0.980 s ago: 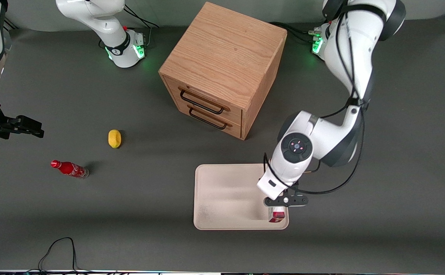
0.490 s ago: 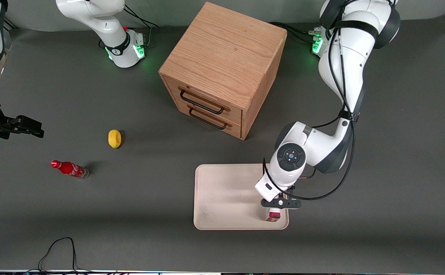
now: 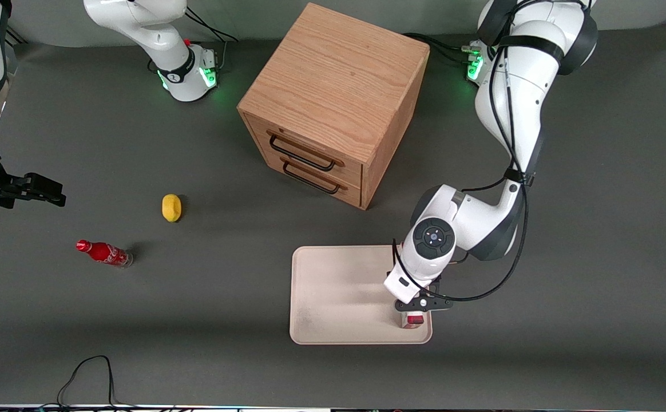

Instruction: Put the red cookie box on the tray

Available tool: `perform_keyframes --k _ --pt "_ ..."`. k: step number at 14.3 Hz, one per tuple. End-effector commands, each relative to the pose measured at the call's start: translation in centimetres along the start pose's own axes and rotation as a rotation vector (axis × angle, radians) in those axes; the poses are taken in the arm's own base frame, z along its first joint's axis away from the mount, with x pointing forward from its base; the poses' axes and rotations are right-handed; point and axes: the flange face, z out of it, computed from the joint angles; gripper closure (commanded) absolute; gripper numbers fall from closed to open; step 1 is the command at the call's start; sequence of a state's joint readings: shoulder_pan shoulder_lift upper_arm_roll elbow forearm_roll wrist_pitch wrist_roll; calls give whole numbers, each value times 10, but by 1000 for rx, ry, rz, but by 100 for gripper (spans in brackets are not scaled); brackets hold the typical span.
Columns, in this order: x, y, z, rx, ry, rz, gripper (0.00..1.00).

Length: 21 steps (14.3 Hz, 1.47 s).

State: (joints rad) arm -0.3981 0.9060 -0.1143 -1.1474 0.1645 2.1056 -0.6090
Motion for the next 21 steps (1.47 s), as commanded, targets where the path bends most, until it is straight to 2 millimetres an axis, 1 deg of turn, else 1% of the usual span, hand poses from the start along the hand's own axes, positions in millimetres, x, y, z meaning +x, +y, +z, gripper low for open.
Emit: perform_keyframes --k 1,3,5,7,9,11,13,15,16,17,19,20,21 --pt "0 2 -5 19 29 -12 0" --pt "3 -2 -15 18 26 -22 0" --pt "2 -3 -29 28 16 -27 0" --pt "-4 -4 -73 46 -13 -33 0" --pt "-12 -9 -136 59 -9 -66 0" --pt "-22 -15 -193 57 9 -80 0" --pt "-40 -19 -244 57 -4 -73 0" --pt "-62 -31 -304 63 -5 -66 0" --pt "-70 -38 -326 61 -1 -69 0" --pt "-78 -44 -343 63 0 -69 0" --pt "-85 -61 -361 78 -18 -57 0" --pt "-85 -74 -363 90 -34 -42 0" --pt "-84 -96 -365 94 -54 -44 0"
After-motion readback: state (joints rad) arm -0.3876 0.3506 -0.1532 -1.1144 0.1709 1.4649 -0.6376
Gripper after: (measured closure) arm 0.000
